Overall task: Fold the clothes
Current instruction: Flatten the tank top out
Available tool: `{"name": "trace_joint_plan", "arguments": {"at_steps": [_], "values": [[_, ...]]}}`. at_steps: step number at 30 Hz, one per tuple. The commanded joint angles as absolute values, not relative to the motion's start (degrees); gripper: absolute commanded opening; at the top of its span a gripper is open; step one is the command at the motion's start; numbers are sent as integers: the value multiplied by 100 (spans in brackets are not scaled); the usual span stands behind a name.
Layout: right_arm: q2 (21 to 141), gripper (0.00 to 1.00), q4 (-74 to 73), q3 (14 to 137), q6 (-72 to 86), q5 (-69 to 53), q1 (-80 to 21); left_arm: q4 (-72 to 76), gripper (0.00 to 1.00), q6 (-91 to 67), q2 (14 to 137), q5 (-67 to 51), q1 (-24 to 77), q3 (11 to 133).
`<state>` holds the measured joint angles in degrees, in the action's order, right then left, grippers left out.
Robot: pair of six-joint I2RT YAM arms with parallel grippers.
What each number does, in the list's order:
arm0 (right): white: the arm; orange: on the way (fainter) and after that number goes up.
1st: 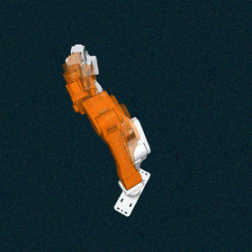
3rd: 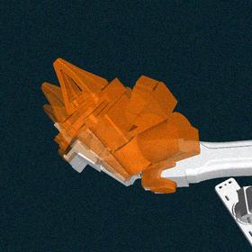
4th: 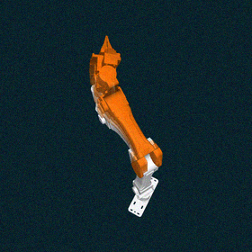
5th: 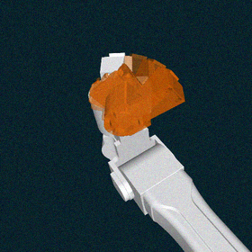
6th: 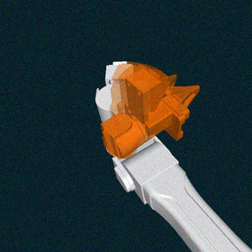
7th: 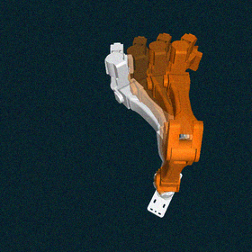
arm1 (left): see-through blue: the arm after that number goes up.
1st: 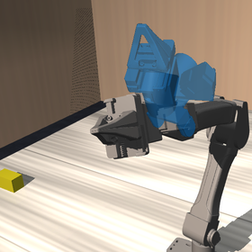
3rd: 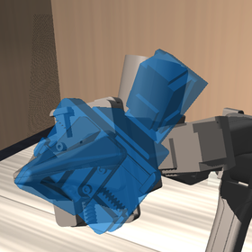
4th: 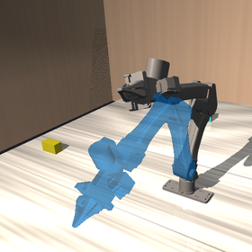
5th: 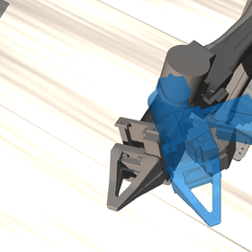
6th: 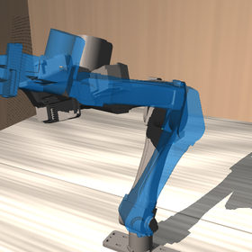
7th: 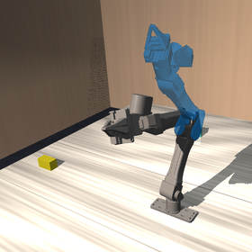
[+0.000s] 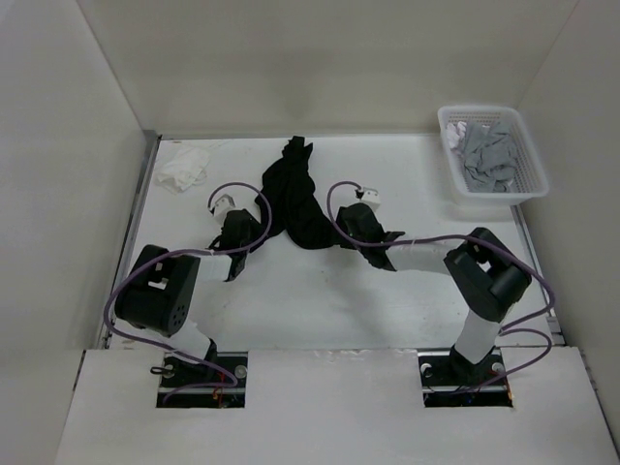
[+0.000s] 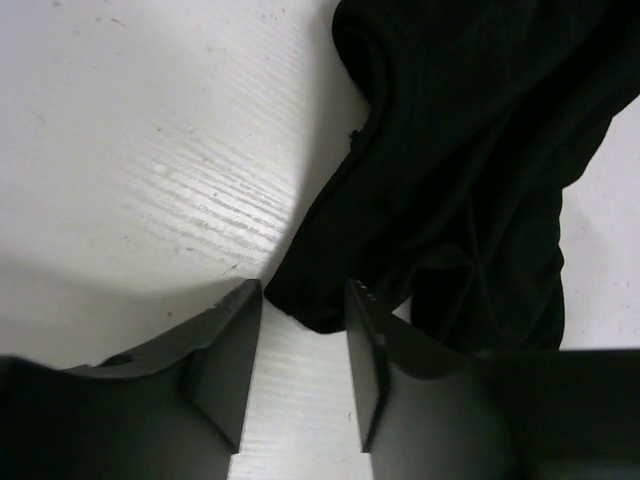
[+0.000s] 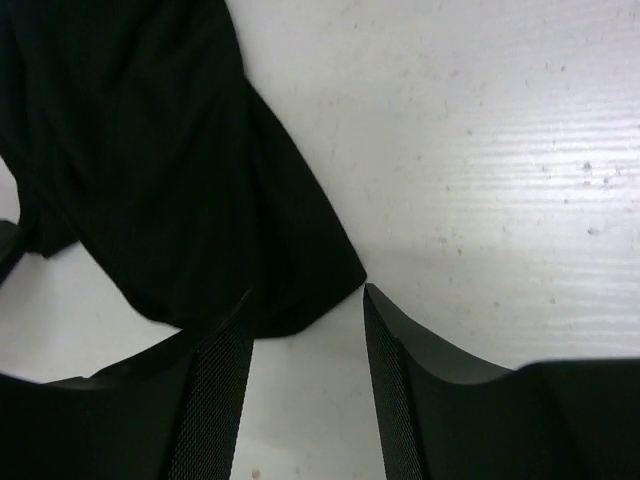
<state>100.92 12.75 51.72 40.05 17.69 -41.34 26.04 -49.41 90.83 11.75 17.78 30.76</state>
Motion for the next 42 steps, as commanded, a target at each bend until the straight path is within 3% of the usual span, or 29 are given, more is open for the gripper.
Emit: {"name": "trace_joint_plan", "arguments": {"at_steps": [1, 3, 5, 8, 11, 12, 20, 30, 35, 42], "values": [[10414, 52, 1029, 5659, 4324, 1934, -4091, 2715, 30, -5115, 9404, 1064, 1841, 3199], [10625, 51, 923, 5844, 4403, 1724, -4074, 2768, 19, -5185, 9457, 1011, 1841, 3243], [10766, 41, 923, 5967, 4526, 1469, -4021, 2751, 10, -5194, 9370, 1011, 1815, 3270], [10775, 25, 941, 6082, 4658, 1187, -3872, 2760, 6, -5194, 9045, 1090, 1788, 3252], [10635, 2, 975, 6108, 4658, 1151, -3792, 2681, 3, -5212, 8641, 1116, 1797, 3357], [10548, 0, 1054, 6074, 4623, 1177, -3784, 2628, 3, -5221, 8457, 1134, 1797, 3401], [8722, 0, 1565, 5432, 4141, 1248, -3836, 1890, 0, -5089, 6638, 1318, 1683, 4121], [5733, 0, -419, 6545, 2779, 2073, -4521, 1003, 0, -4738, 5046, 1485, 1411, 6544], [5055, 0, -1528, 7619, 2426, 2399, -5381, 510, 0, -4368, 4879, 1512, 1419, 7786], [4843, 0, -1583, 7946, 2110, 3049, -6876, 475, 0, -4193, 4588, 1635, 1507, 7805]]}}
